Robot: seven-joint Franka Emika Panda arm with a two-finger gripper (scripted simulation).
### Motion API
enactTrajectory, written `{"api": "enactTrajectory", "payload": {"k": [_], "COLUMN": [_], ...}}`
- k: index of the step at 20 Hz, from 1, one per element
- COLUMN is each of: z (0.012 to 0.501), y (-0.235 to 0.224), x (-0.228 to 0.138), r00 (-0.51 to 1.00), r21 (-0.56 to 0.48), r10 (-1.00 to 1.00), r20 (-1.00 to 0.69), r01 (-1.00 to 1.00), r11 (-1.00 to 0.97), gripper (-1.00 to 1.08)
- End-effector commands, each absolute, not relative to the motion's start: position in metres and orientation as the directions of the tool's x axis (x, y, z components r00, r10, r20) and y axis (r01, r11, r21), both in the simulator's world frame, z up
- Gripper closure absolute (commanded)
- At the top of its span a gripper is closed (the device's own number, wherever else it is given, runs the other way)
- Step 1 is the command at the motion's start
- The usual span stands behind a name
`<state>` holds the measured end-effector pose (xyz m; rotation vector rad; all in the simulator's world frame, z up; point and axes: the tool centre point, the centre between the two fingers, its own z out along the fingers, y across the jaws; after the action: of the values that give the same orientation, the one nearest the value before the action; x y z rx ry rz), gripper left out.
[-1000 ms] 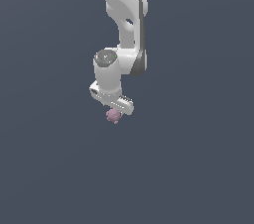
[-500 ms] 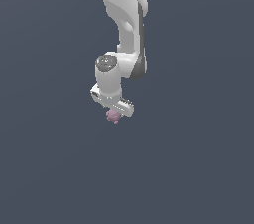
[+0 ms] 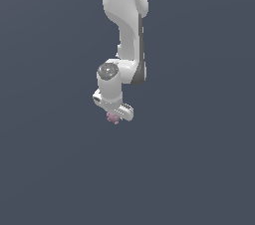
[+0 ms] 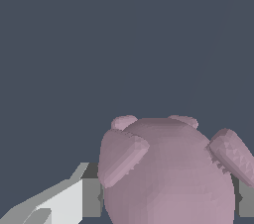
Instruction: Pick up the object and move it to a goal position.
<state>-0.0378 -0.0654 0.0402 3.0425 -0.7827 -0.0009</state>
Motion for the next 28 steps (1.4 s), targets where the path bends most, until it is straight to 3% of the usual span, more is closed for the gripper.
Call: {"api": "enactTrajectory", "payload": {"k": [1,16,28], "z": [0.039,0.047,0.098], "y": [-0.066,-0.066,-0.07], "x": [-0.038,-0.042,-0.076], "r00": [0.876,0.876,0.876], "r21": [0.0,-0.001,-0.002], "r10": [-0.483,-0.482,-0.482], "r20": [0.0,0.001,0.0], "r01": [-0.483,-0.482,-0.482], "r11": [-0.876,-0.876,-0.876], "gripper": [1.08,1.08,1.08]}}
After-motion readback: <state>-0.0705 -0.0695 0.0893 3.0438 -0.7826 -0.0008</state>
